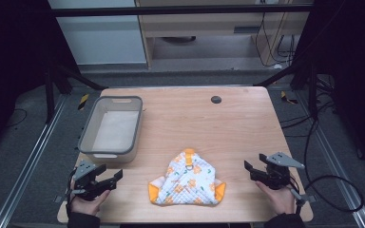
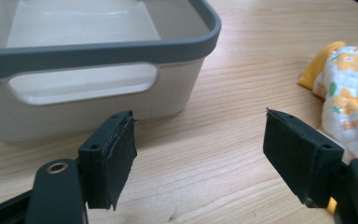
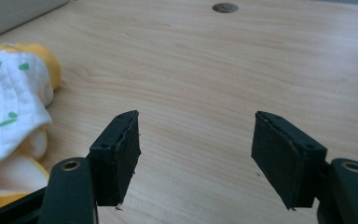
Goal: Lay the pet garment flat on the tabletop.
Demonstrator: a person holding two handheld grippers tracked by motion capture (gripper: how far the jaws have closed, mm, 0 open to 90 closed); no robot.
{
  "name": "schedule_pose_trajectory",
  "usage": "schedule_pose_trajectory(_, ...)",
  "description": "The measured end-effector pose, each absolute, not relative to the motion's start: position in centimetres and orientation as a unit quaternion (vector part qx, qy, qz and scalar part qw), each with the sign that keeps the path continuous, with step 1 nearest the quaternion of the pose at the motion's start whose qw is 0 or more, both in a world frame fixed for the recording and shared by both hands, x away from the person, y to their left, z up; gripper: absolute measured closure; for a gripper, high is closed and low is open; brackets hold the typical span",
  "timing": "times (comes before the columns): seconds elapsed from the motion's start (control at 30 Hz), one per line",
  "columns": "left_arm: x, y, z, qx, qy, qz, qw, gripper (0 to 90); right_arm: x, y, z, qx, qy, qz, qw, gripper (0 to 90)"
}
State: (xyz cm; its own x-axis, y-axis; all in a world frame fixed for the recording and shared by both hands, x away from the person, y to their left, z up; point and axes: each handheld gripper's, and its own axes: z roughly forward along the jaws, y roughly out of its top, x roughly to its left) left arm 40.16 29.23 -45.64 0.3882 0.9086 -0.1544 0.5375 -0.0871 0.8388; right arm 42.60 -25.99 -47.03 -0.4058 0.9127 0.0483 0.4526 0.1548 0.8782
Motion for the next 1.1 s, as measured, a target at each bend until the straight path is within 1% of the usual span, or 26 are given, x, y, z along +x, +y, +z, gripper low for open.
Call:
schedule_pose_trajectory(0.3,40.6,28.5,-43.5,0.704,0.497,0.210,0.462,26.7,43.5,-25.5,-45.2,0.468,0.709,0.456,0.266,30.8)
schedule_pose_trajectory(0.37,40.9,27.9,-42.7,0.707,0.486,0.212,0.468,27.9,44.1,-25.2,-44.4,0.466,0.709,0.464,0.255,31.0)
schedule_pose_trajectory(0.53,41.7,26.4,-42.1,0.713,0.473,0.206,0.474,29.3,44.8,-23.9,-43.5,0.455,0.716,0.468,0.246,31.7)
schedule_pose_trajectory(0.57,42.1,25.4,-41.9,0.720,0.465,0.202,0.474,30.0,44.9,-23.5,-43.3,0.451,0.719,0.470,0.242,31.8)
schedule_pose_trajectory(0.9,43.7,20.9,-42.4,0.750,0.433,0.183,0.464,31.9,45.9,-20.2,-43.0,0.416,0.741,0.477,0.222,31.6)
schedule_pose_trajectory(1.1,44.5,19.4,-43.3,0.761,0.430,0.164,0.456,32.5,46.2,-18.8,-43.9,0.409,0.752,0.475,0.205,31.6)
